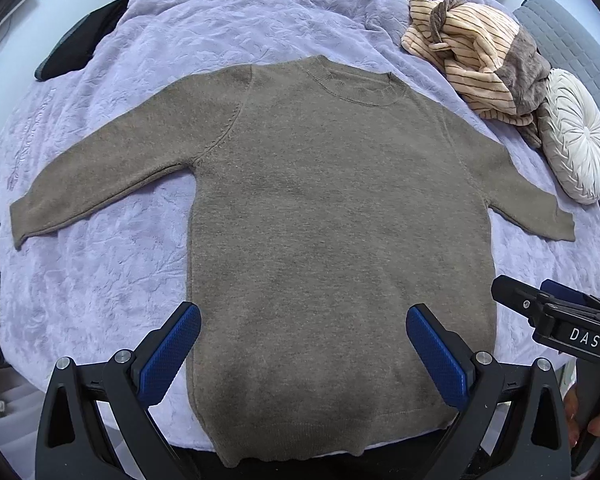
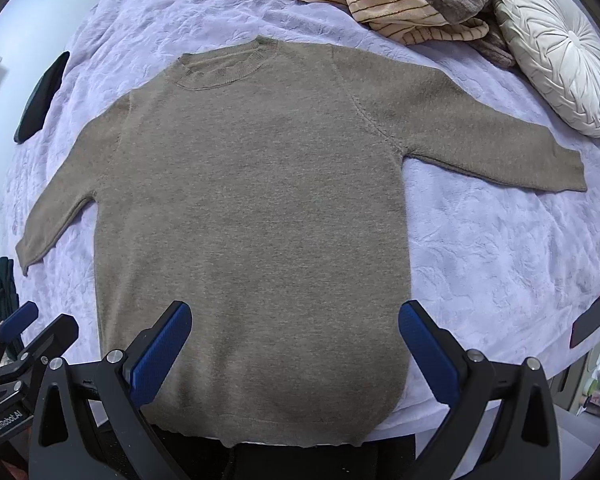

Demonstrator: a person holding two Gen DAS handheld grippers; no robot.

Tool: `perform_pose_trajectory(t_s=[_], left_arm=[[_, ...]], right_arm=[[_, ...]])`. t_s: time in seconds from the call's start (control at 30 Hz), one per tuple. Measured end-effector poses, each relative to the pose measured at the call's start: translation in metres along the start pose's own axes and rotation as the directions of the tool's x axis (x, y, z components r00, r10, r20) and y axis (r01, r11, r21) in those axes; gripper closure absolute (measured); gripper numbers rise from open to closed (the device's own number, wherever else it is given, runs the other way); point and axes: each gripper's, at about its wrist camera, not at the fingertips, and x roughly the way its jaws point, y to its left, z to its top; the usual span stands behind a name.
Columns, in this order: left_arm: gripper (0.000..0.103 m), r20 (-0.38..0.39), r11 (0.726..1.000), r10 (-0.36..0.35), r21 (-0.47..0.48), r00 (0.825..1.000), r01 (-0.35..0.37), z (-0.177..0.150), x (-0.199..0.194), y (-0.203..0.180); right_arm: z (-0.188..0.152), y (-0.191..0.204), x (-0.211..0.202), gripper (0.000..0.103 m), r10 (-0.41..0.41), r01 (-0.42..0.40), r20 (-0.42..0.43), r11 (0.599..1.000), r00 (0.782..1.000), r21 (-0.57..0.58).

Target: Fold small clothes

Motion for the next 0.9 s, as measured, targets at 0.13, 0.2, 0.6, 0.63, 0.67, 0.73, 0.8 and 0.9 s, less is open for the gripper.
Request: perform_pose_trajectory(t_s=[0.13,0.2,0.6,0.63,0.67,0.73,0.8,0.9], left_arm=[[0.0,-0.008,1.0,-0.018,-0.008,1.0,0.018,0.002,0.007,0.018],[0.0,-0.013,0.999,-0.028,-0.019,1.0,0.028,0.002,0.011,0.03],[0.0,0.066,0.961,-0.102,-0.25,0.993,0.116,0.01,0.039,0.175],[0.0,0.085,0.947,-0.113,-0.294,0.99,0.133,0.012,0.043,0.196],[0.0,0.098,0.932,-0.117,-0.332,0.988,0.143,0.013,0.047,0.214],[0.0,0.142,0.895,-0.121,-0.413,0.982,0.17,0.014,0.055,0.258],[0.0,0.193,0.854,-0.107,-0.485,0.975,0.189,0.014,0.063,0.298],[0.0,0.226,0.785,-0.123,-0.573,0.966,0.234,0.011,0.084,0.347]], right_arm=[[0.001,0.019,0.004,0.0,-0.019,0.019,-0.007,1.0,1.0,-0.008],[0.002,0.03,0.006,0.0,-0.021,0.02,-0.009,1.0,1.0,-0.014],[-0.003,0.132,0.024,0.0,-0.008,0.003,-0.038,0.992,0.999,-0.129],[-0.005,0.142,0.025,0.0,-0.005,-0.001,-0.041,0.99,0.999,-0.144],[-0.006,0.15,0.026,0.0,-0.002,-0.004,-0.043,0.987,0.999,-0.158],[-0.009,0.168,0.03,0.0,-0.004,-0.005,-0.048,0.983,0.999,-0.186],[-0.01,0.181,0.033,0.0,-0.011,0.0,-0.052,0.98,0.999,-0.201],[-0.014,0.194,0.043,0.0,0.0,-0.015,-0.071,0.977,0.997,-0.212]])
